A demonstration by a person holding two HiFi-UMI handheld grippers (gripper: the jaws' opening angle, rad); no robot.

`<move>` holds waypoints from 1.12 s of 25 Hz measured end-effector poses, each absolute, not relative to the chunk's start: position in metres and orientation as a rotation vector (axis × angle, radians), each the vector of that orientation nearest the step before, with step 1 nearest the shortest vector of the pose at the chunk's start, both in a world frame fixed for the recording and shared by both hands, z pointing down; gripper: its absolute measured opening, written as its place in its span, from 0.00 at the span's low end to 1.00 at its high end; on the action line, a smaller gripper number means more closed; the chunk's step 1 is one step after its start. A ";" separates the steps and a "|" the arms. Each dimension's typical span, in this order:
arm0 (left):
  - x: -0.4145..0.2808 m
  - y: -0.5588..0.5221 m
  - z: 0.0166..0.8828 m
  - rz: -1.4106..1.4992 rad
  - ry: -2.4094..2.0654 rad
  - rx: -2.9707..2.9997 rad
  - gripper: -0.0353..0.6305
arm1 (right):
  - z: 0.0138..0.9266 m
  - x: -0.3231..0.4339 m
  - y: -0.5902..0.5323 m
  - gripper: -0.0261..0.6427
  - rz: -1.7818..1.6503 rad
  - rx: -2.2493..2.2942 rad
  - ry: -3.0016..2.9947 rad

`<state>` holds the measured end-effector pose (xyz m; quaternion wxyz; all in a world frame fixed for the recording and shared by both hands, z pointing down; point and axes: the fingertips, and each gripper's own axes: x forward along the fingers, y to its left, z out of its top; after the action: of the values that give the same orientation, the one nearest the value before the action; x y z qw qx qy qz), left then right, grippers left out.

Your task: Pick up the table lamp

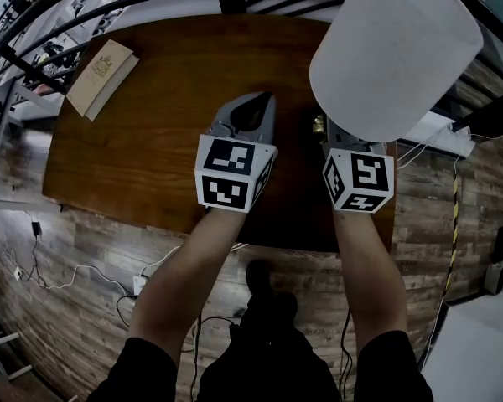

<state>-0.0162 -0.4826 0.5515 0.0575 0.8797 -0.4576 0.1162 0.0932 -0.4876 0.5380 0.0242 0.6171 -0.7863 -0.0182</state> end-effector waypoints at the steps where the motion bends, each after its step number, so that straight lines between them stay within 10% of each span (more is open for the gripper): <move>1: -0.017 -0.483 0.550 0.350 -1.388 2.667 0.06 | 0.537 0.093 -0.487 0.16 -0.053 1.905 -2.435; 28: -0.023 -0.485 0.517 0.431 -1.423 2.648 0.06 | 0.506 0.078 -0.484 0.14 0.100 1.748 -2.442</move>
<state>-0.0232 -0.4849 0.5169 0.0525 0.8707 -0.4680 0.1418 0.0780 -0.4841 0.5059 0.0685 0.5804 -0.8108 0.0333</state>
